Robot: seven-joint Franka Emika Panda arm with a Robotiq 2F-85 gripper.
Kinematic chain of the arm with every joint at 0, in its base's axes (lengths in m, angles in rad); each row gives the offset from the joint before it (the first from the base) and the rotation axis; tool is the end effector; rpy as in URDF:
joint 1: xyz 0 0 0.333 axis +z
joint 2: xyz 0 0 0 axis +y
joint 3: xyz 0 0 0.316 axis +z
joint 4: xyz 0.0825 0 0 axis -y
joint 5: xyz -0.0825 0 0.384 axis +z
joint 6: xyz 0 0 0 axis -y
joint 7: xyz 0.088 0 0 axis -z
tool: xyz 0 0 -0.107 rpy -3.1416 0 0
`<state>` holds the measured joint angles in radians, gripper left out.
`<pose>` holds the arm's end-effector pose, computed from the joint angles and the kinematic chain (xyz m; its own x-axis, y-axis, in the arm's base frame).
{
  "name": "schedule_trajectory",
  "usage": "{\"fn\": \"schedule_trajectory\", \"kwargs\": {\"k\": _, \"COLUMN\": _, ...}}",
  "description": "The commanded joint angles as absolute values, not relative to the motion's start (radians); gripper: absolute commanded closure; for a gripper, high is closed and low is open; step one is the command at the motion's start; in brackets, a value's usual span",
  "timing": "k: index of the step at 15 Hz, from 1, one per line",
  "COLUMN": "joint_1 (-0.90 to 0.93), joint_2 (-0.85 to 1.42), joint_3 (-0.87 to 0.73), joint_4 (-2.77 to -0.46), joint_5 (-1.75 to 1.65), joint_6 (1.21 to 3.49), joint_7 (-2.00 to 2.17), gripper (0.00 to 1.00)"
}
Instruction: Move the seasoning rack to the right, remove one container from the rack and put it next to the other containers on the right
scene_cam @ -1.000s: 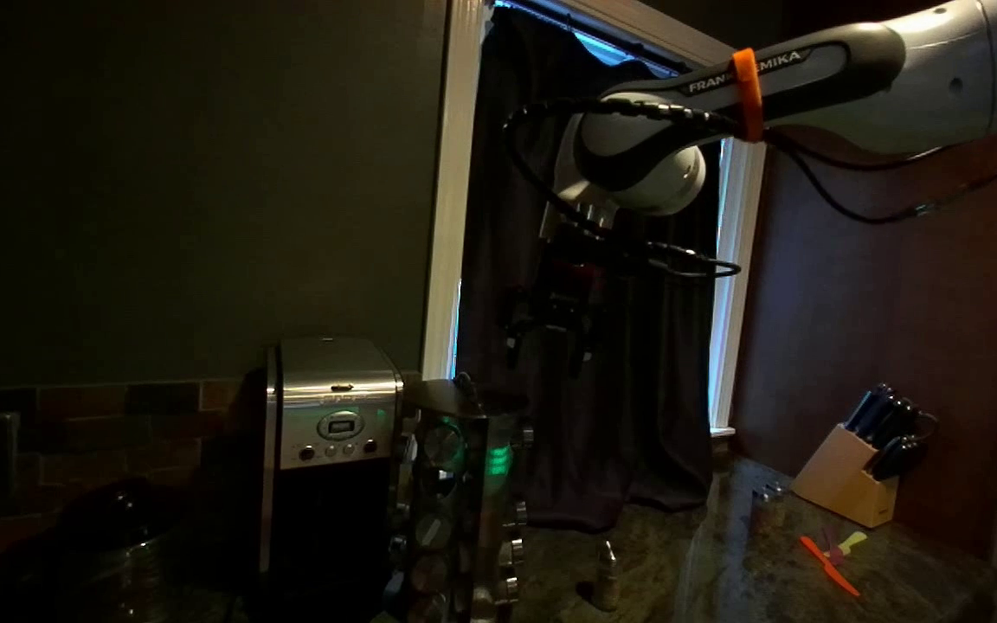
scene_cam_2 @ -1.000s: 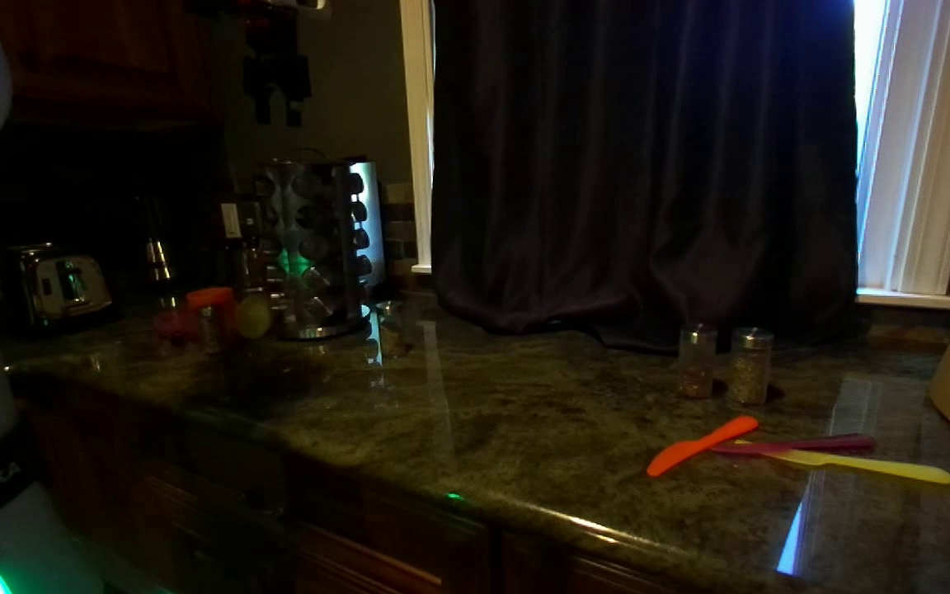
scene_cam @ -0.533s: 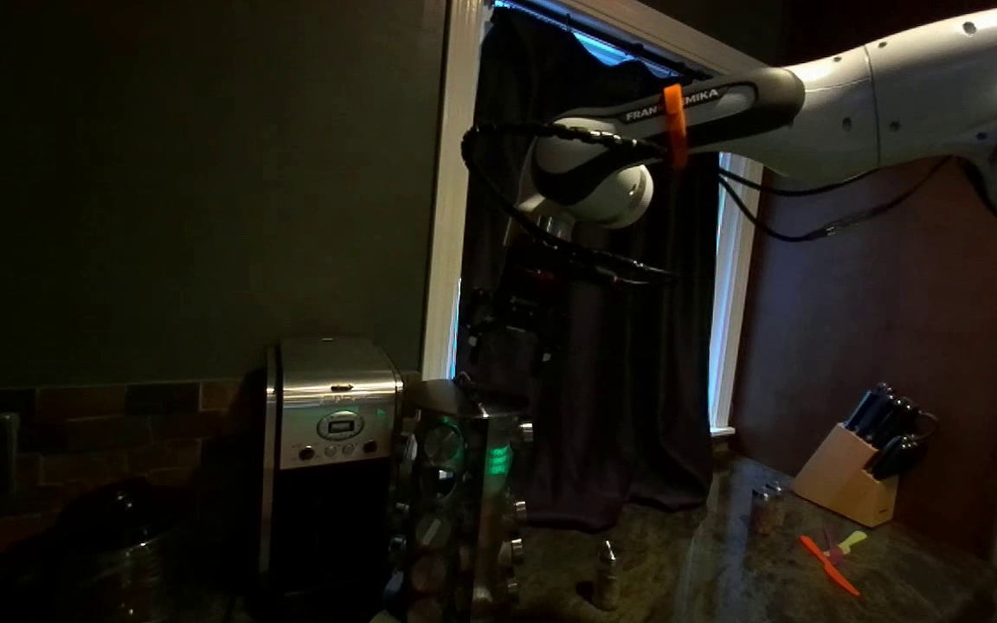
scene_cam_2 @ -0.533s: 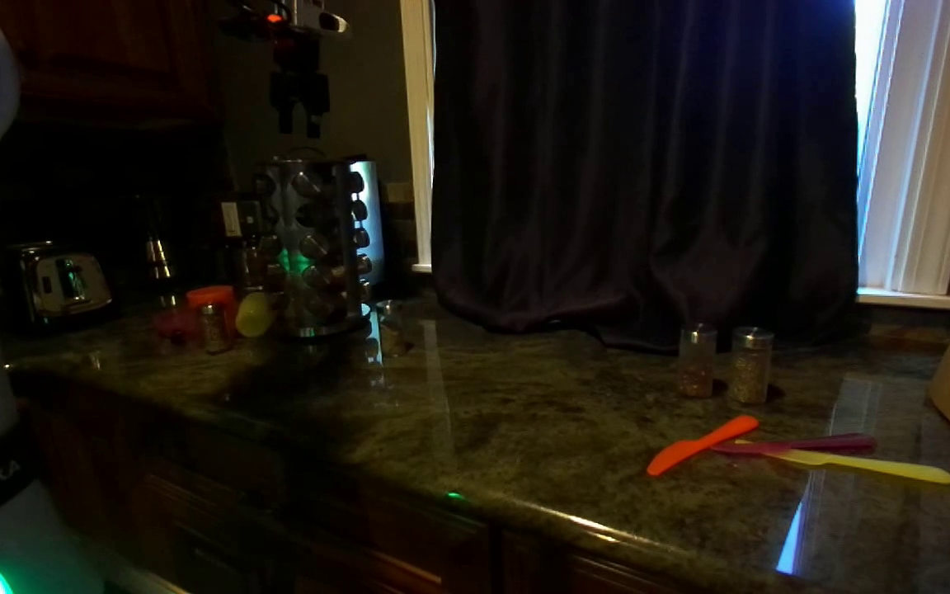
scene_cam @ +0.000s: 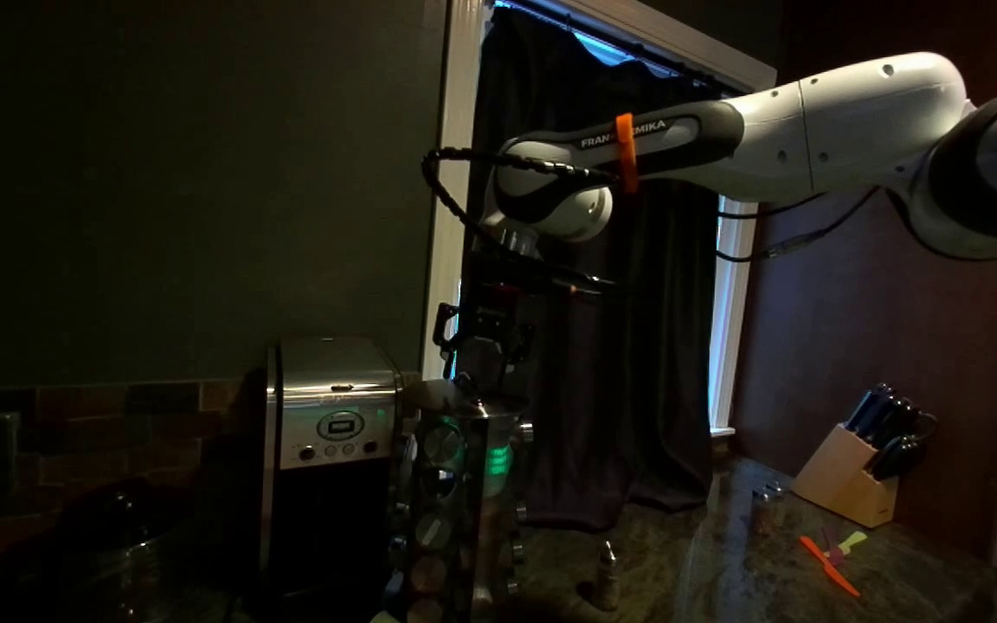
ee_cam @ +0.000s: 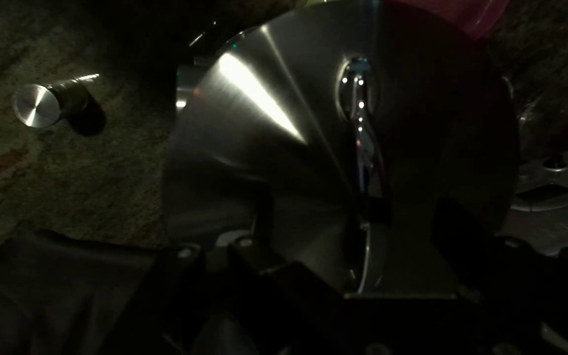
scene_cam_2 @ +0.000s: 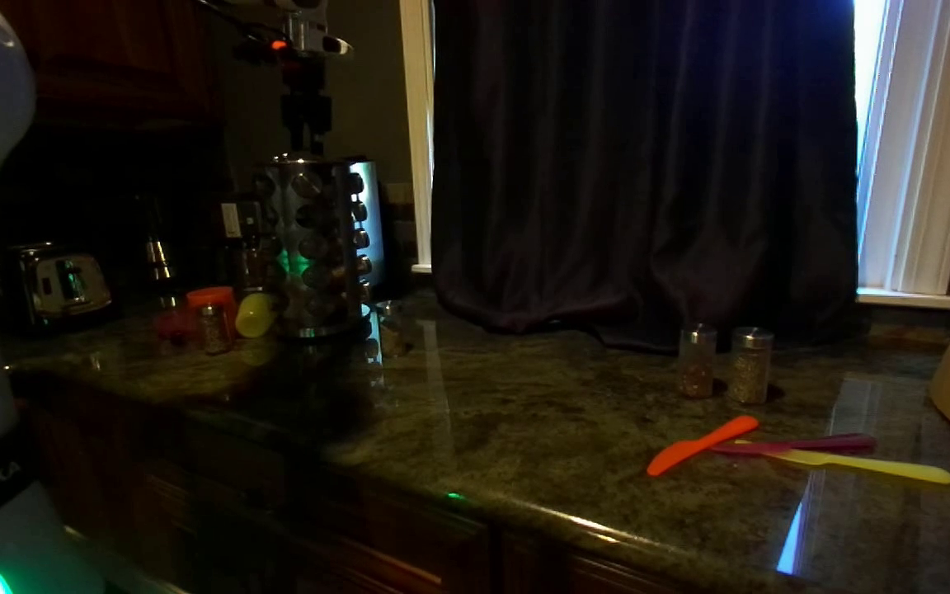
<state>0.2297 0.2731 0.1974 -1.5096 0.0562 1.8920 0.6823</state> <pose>0.6011 0.2620 0.5215 0.9604 -0.2778 0.0194 -0.2717 -0.9499 -0.1545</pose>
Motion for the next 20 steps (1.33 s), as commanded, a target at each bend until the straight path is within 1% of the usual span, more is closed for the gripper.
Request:
{"fn": "schedule_trajectory", "kwargs": {"k": 1, "joint_1": 0.275, "joint_2": 0.325, "joint_3": 0.164, "joint_4": -1.425, "joint_5": 0.013, "joint_6": 1.830, "joint_7": 0.772, "gripper": 0.49}}
{"fn": "schedule_trajectory", "kwargs": {"k": 2, "joint_1": 0.281, "joint_2": 0.331, "joint_3": 0.160, "joint_4": -1.413, "joint_5": 0.013, "joint_6": 1.818, "joint_7": 0.792, "gripper": 0.59}}
{"fn": "schedule_trajectory", "kwargs": {"k": 4, "joint_1": 0.292, "joint_2": 0.336, "joint_3": 0.153, "joint_4": -1.389, "joint_5": 0.005, "joint_6": 1.785, "joint_7": 0.830, "gripper": 0.73}}
{"fn": "schedule_trajectory", "kwargs": {"k": 5, "joint_1": 0.296, "joint_2": 0.339, "joint_3": 0.151, "joint_4": -1.377, "joint_5": 0.003, "joint_6": 1.772, "joint_7": 0.847, "gripper": 0.81}}
{"fn": "schedule_trajectory", "kwargs": {"k": 7, "joint_1": 0.306, "joint_2": 0.337, "joint_3": 0.147, "joint_4": -1.360, "joint_5": -0.001, "joint_6": 1.748, "joint_7": 0.897, "gripper": 0.95}}
{"fn": "schedule_trajectory", "kwargs": {"k": 8, "joint_1": 0.311, "joint_2": 0.338, "joint_3": 0.146, "joint_4": -1.351, "joint_5": 0.000, "joint_6": 1.727, "joint_7": 0.928, "gripper": 0.99}}
{"fn": "schedule_trajectory", "kwargs": {"k": 9, "joint_1": 0.313, "joint_2": 0.340, "joint_3": 0.145, "joint_4": -1.346, "joint_5": 0.000, "joint_6": 1.717, "joint_7": 0.947, "gripper": 0.96}}
{"fn": "schedule_trajectory", "kwargs": {"k": 11, "joint_1": 0.316, "joint_2": 0.345, "joint_3": 0.138, "joint_4": -1.334, "joint_5": 0.001, "joint_6": 1.692, "joint_7": 1.016, "gripper": 0.95}}
{"fn": "schedule_trajectory", "kwargs": {"k": 20, "joint_1": 0.304, "joint_2": 0.341, "joint_3": 0.124, "joint_4": -1.345, "joint_5": 0.033, "joint_6": 1.757, "joint_7": 1.310, "gripper": 0.95}}
